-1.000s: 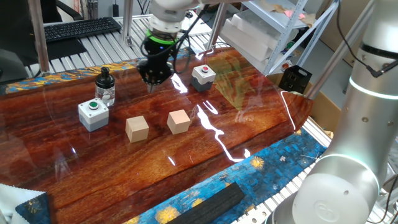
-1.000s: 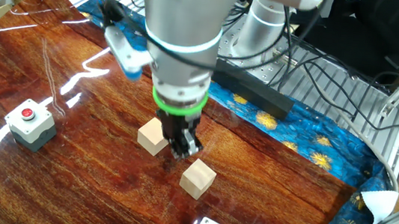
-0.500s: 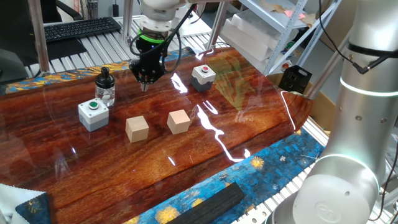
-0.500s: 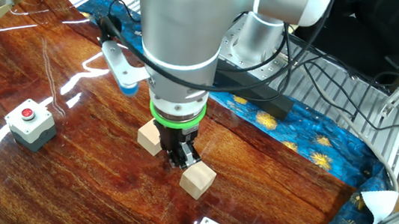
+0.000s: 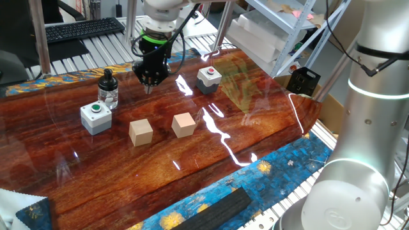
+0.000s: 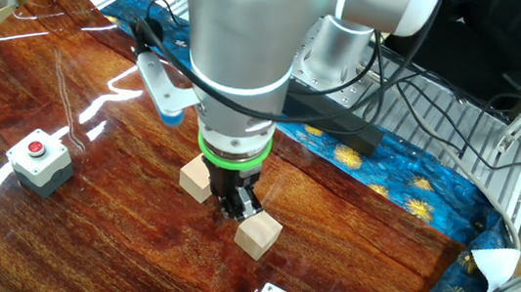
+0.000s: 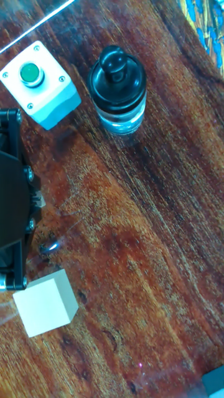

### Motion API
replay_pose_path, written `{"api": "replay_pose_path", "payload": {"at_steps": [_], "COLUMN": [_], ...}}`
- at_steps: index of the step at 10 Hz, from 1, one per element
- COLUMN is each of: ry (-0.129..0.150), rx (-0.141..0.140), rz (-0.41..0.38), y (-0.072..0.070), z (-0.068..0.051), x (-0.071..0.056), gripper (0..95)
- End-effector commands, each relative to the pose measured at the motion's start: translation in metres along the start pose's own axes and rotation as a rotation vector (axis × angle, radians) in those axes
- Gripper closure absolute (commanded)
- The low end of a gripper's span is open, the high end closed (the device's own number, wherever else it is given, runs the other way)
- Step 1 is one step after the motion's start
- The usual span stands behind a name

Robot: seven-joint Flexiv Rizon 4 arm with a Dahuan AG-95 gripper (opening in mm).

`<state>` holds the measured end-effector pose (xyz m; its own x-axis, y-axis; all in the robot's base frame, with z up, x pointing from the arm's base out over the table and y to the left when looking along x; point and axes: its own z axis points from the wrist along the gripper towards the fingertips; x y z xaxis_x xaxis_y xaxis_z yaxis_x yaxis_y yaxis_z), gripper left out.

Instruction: Unscrew the lid from the jar

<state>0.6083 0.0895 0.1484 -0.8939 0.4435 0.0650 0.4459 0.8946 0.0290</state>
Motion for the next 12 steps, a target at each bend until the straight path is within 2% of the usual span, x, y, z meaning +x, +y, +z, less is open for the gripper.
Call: {"api": "replay_pose_path", "payload": {"at_steps": [1, 6, 9, 10, 12], "ry": [-0.005, -0.005, -0.027, -0.025, -0.019], "rx": [0.004, 0.002, -0.005, 0.011, 0.0], "rz": [-0.031, -0.068, -0.094, -0.08, -0.068], "y": [-0.0025, -0.0025, -0.0025, -0.0025, -0.0025], "z": [0.0, 0.0, 0.0, 0.0, 0.0], "x": [0.0018, 0.0018, 0.0018, 0.0018, 0.0018], "gripper": [95.0, 95.0, 95.0, 95.0, 95.0]}}
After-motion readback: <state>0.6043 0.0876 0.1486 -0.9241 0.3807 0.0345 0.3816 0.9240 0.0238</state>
